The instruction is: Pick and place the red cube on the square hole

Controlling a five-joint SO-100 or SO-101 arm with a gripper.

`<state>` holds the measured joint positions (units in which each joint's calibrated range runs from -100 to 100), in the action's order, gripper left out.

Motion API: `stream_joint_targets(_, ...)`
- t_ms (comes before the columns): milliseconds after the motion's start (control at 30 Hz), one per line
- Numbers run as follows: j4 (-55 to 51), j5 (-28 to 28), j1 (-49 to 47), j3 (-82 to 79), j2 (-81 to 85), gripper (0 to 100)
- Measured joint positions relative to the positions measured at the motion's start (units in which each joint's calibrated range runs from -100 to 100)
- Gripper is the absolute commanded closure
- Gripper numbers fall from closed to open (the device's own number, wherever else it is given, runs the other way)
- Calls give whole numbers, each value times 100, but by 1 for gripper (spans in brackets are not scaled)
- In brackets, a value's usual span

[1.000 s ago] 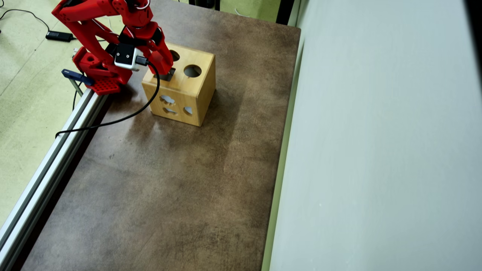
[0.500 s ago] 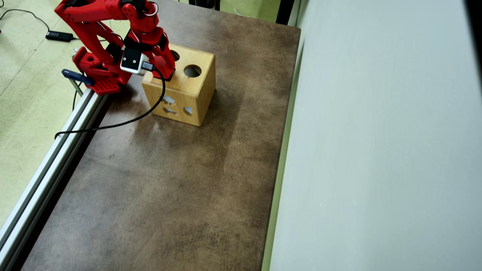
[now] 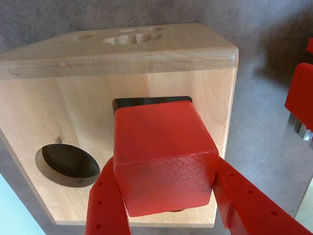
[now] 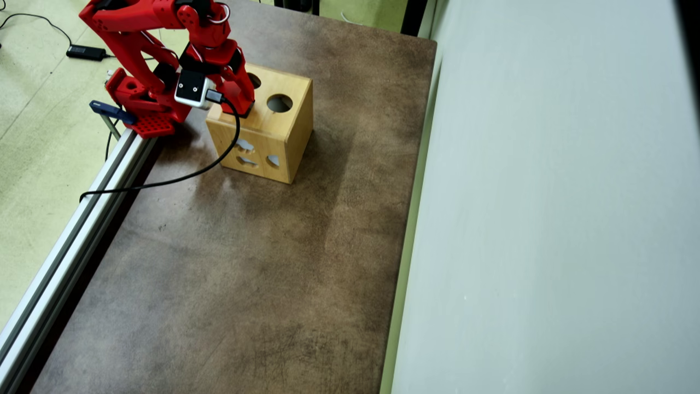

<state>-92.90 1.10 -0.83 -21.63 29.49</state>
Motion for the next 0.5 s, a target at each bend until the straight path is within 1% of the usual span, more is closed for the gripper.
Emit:
stream_joint_targets(100, 0, 0, 0, 0, 0, 93)
stream_joint_targets(167, 0, 0, 0, 0, 0, 86)
stream_joint_targets(367, -16, 0, 0, 0, 0, 50)
stream_joint_targets(500, -48, 0, 0, 0, 0, 29)
